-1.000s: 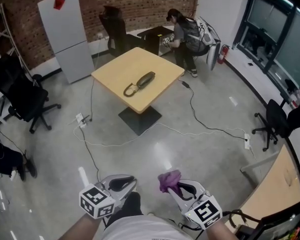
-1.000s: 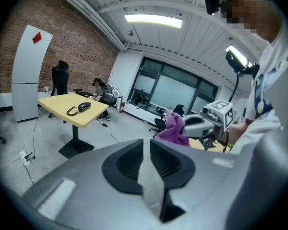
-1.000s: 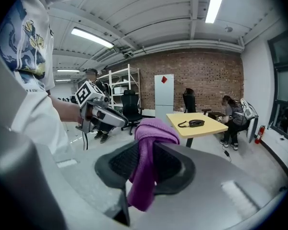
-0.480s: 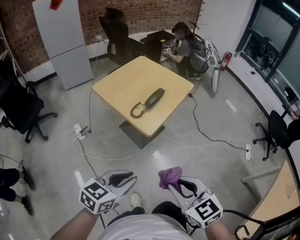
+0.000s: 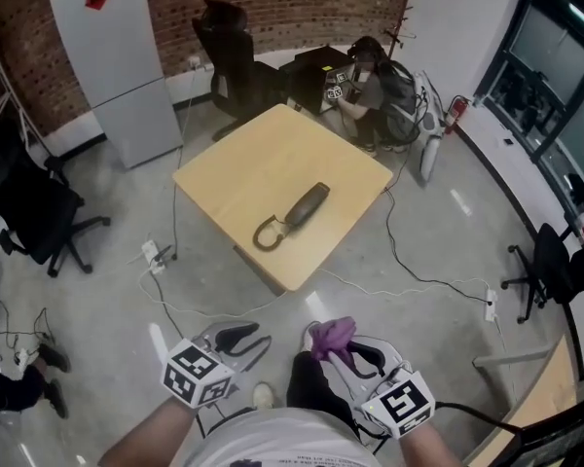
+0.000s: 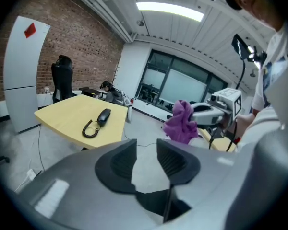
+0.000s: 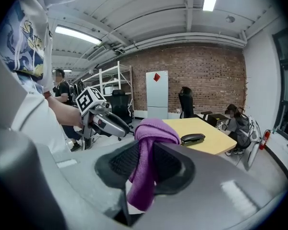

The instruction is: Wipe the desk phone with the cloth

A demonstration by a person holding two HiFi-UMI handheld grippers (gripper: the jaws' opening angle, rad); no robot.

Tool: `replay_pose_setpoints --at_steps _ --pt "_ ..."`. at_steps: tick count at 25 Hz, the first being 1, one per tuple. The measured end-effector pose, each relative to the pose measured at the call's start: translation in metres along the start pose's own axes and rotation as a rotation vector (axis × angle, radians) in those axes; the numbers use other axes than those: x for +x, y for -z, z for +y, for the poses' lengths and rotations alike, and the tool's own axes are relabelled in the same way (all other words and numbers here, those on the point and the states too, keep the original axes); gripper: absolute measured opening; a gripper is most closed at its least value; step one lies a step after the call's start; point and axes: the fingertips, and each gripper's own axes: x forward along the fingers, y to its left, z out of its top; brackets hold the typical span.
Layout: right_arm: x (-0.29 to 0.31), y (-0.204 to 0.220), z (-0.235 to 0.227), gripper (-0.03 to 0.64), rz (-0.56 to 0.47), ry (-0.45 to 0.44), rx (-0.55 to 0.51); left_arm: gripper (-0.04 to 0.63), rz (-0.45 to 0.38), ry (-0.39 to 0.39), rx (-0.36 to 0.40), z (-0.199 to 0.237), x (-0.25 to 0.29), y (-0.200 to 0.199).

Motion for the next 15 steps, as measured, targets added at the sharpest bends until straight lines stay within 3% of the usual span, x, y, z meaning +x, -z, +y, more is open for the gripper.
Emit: replay_pose_setpoints --at_steps 10,15 --pt "0.043 -0.023 -0.133 0.092 -0.034 -0.073 0.014 0.251 0.125 -0.165 0.022 0.091 0.107 -0.058" --pt "0.052 -0.014 -0.177 0.092 -0.018 -0.111 0.061 0.303 0.216 -0.251 0.057 0.134 0.158 -0.082"
